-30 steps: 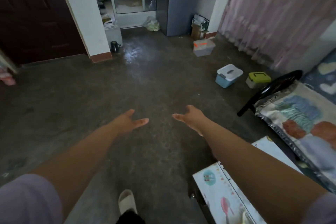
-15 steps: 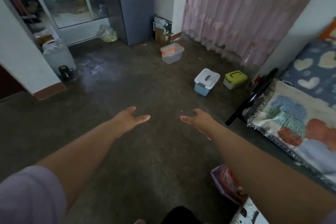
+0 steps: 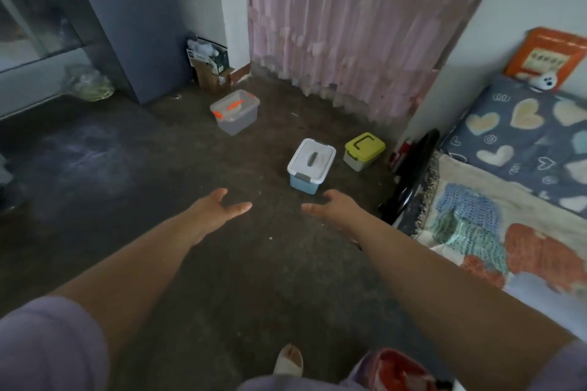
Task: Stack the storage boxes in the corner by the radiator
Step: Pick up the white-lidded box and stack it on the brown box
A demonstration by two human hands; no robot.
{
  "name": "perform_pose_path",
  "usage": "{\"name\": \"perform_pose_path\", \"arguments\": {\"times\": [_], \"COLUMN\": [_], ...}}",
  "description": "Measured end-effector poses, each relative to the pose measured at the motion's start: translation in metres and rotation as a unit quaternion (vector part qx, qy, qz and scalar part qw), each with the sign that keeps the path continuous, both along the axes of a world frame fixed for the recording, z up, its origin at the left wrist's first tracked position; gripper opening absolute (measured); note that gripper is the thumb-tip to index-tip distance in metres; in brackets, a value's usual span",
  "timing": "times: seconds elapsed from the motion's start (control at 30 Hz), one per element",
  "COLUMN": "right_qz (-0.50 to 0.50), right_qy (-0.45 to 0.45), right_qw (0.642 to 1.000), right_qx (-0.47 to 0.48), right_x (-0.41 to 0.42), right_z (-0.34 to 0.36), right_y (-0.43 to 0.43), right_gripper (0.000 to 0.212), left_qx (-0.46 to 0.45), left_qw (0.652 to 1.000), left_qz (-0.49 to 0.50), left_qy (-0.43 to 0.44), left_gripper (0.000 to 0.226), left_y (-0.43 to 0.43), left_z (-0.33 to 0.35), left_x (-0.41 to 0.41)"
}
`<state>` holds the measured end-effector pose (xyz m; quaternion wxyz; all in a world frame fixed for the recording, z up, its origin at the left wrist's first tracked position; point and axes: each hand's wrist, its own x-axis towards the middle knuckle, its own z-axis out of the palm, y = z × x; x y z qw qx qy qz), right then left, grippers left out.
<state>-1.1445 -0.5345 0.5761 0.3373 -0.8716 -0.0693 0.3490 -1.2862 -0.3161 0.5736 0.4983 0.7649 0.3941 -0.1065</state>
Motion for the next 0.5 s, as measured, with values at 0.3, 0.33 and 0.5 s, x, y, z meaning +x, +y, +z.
{"name": "perform_pose_path", "arguments": {"times": [0.3, 0.33, 0.5], "right_qz": [-0.006, 0.001, 0.014], "right_qy": [0.010, 0.009, 0.022], "right_qw": [1.000, 1.000, 1.000], "right_qx": [0.012, 0.007, -0.018], "right_x": [0.190, 0.212, 0.322], "right_z": [-0.018, -0.026, -0.045], "right_y": [0.061, 0.071, 0.128], "right_gripper": [0.071, 0.069, 0.078], "left_qx": [-0.017, -0.019, -0.027], "left_qw": [0.999, 0.999, 0.999], "left_qz": [-0.017, -0.018, -0.027], "left_qy": [0.025, 0.028, 0.030], "left_gripper": [0.093, 0.093, 0.089], "left_y": [0.057, 0.067, 0.117], "left_z": [-0.019, -0.025, -0.050], "left_x": [0.194, 0.219, 0.337]}}
